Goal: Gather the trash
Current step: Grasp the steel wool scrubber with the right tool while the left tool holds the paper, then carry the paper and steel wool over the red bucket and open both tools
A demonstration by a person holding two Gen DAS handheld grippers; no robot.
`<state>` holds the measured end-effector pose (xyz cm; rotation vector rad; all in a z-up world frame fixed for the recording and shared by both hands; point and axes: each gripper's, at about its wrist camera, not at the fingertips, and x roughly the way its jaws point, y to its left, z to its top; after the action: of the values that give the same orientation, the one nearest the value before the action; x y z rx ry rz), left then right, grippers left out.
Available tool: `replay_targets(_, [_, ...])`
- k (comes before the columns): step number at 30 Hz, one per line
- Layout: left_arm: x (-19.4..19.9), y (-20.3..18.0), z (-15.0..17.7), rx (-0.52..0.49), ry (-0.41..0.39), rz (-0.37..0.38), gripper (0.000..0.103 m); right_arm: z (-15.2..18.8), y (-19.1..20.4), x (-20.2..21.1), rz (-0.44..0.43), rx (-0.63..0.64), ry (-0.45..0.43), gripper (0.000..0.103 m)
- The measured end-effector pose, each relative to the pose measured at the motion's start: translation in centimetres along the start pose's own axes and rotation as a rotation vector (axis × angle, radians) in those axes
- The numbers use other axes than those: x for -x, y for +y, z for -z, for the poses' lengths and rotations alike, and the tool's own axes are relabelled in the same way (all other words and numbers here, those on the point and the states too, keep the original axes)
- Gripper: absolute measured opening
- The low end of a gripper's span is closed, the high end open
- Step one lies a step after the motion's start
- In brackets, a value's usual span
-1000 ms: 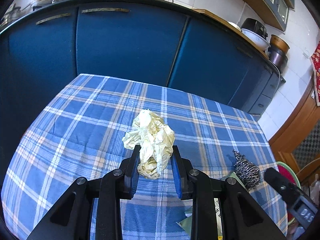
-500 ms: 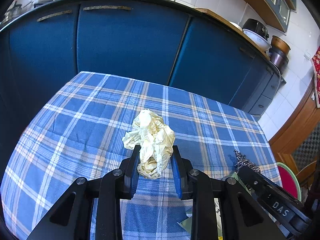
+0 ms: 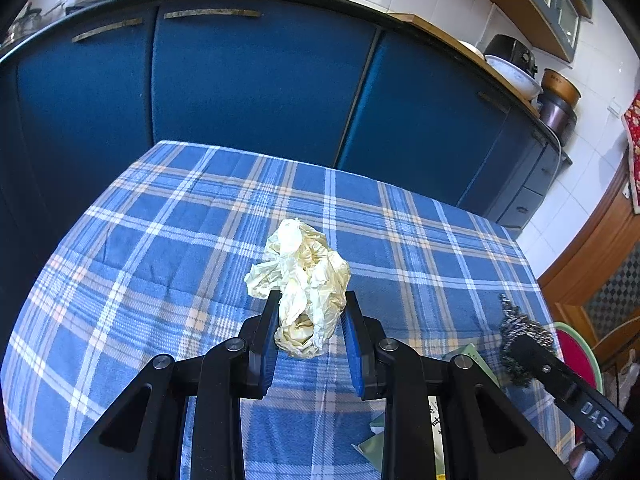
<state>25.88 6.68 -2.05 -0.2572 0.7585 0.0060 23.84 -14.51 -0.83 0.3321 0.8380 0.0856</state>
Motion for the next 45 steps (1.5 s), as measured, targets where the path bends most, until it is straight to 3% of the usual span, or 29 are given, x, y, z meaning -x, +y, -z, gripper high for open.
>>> replay_targets(11, [1.1,-0.9,0.1,-0.027,-0.028,0.028,0.029,1.1,-2.3,4.9,0.031,0.004,-0.06,0.037])
replay_targets(25, [3.6,-5.6,1.0,-0.163,-0.045,0.109,0.029,2.6,-7.9,12.6,0.117,-0.053,-0.165,0.037])
replay_targets(34, [6.9,-9.3,1.3,-0.221,-0.047,0.205,0.03,3.7,-12.0,14.4,0.137,-0.123,-0.177,0.037])
replay_targets(45, [7.5,-15.6,3.8,-0.286,0.029,0.32,0.03,4.8,-16.5,15.5,0.154,-0.197,-0.183,0.038])
